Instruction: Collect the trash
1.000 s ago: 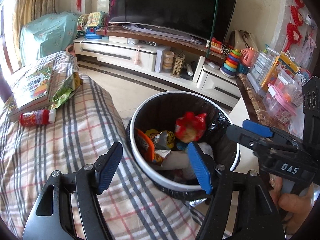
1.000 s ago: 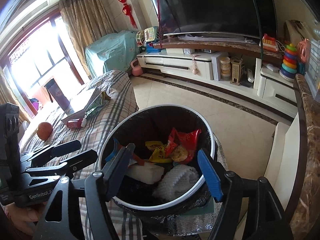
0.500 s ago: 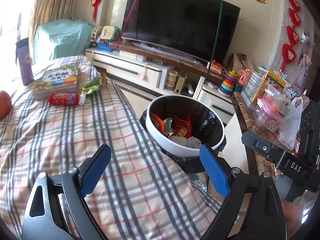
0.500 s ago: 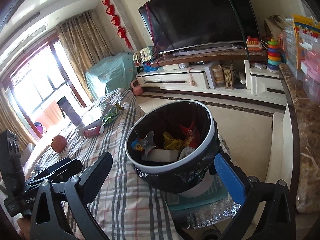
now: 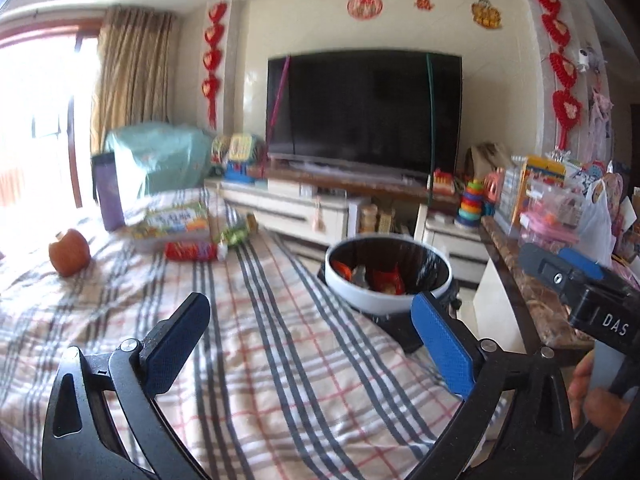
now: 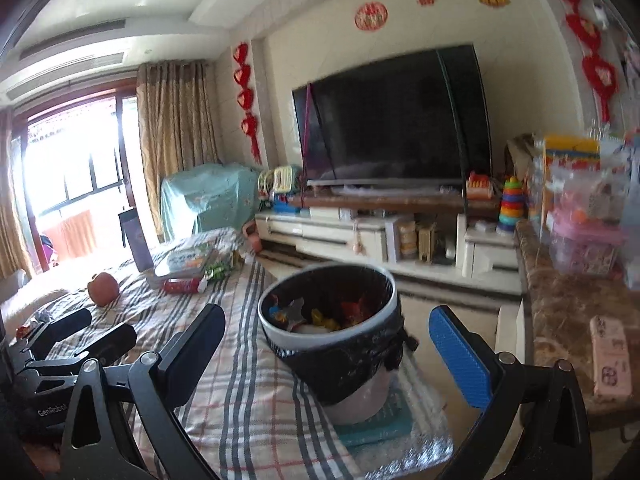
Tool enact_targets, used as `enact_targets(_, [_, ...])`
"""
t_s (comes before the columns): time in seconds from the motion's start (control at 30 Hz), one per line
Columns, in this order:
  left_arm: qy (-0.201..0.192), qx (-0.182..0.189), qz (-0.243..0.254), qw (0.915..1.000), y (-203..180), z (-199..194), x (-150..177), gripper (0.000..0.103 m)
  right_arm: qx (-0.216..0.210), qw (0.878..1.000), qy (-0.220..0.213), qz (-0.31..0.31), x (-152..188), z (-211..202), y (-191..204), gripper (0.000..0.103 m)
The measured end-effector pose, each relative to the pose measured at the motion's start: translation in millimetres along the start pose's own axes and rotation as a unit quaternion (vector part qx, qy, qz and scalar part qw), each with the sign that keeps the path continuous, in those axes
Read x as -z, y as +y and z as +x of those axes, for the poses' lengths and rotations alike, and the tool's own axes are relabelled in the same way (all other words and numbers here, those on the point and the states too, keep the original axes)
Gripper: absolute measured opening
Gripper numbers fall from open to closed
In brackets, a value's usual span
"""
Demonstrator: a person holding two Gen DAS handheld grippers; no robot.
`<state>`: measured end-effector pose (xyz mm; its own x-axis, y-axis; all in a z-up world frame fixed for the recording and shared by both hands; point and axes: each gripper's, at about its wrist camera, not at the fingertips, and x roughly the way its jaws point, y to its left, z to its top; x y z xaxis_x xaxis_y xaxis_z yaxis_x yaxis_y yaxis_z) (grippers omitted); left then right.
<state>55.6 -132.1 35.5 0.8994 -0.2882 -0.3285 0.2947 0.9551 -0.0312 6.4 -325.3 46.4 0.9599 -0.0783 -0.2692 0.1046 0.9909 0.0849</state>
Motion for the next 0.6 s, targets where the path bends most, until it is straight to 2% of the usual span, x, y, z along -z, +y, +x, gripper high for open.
enact_targets(0.07, [-0.013, -0.016, 0.003, 0.9998, 1.1, -7.1, 0.1, 0.103, 0.019, 0.998, -0.047, -0.025, -2.4, -16.8, 9.3, 0.103])
enact_targets(0.13, [-0.015, -0.020, -0.006, 0.9997, 5.6, -10.0, 3.6, 0.103, 0.027, 0.998, -0.058, -0.028, 1.1, -23.0, 13.7, 0.103])
enact_targets(0.37, [-0.005, -0.055, -0.009, 0.9984, 14.8, -12.8, 26.8, 0.103, 0.017, 0.999, -0.032, -0.020, 23.6, -15.3, 15.6, 0.103])
enact_targets(0.6, [0.005, -0.063, -0.006, 0.9980, 17.8, -13.1, 38.9, 0.103, 0.010, 0.999, -0.021, -0.027, 32.2, -18.7, 24.4, 0.103])
